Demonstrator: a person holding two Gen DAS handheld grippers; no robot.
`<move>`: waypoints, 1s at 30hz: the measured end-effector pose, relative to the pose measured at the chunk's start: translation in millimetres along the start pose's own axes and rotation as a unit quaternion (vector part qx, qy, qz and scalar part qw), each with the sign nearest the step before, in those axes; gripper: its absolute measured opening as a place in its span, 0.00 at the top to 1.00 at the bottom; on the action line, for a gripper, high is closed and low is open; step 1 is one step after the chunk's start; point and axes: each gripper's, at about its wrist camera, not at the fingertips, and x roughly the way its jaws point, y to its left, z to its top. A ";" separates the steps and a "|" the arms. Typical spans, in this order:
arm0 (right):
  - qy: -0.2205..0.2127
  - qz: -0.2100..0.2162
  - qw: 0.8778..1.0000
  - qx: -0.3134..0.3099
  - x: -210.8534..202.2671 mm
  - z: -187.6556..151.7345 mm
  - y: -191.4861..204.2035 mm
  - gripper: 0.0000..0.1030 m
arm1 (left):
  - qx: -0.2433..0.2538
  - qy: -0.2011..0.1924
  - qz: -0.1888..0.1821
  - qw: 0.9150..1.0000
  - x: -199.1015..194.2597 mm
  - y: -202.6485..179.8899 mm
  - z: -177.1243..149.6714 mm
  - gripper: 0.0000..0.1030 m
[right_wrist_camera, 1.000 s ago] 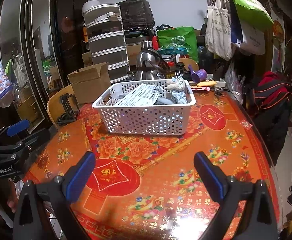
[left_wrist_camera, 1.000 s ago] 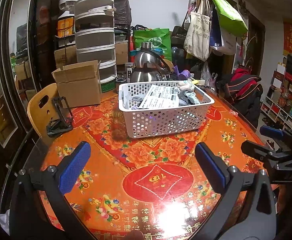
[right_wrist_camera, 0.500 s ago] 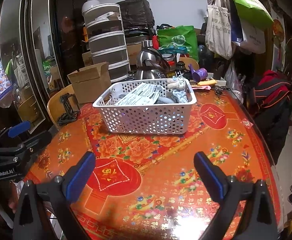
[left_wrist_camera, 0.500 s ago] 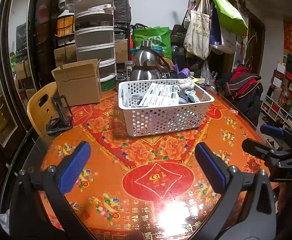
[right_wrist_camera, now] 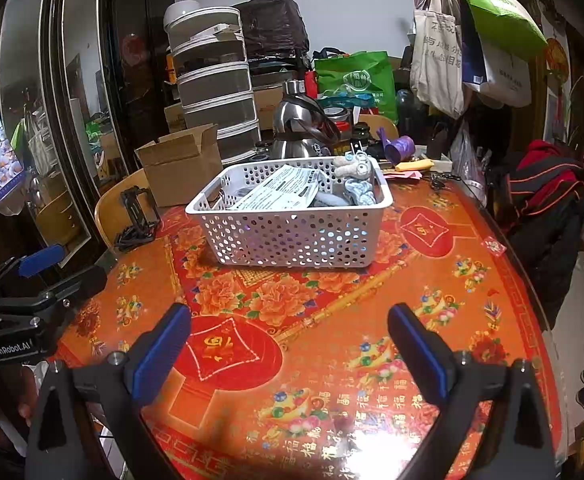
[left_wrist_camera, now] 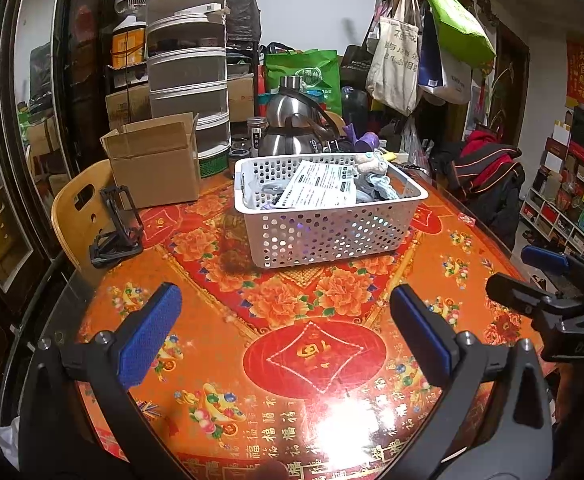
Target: Organize soft objects
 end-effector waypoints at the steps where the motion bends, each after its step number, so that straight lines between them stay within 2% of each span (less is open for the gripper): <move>1: 0.000 0.000 1.000 0.000 0.0 0.0 0.1 0.04 | 0.000 0.000 0.000 1.000 -0.1 0.3 -0.4 0.00; 30: 0.001 0.000 1.000 0.000 -2.3 -1.2 -0.1 0.04 | 0.000 0.001 -0.001 1.000 -1.3 0.4 -2.1 0.00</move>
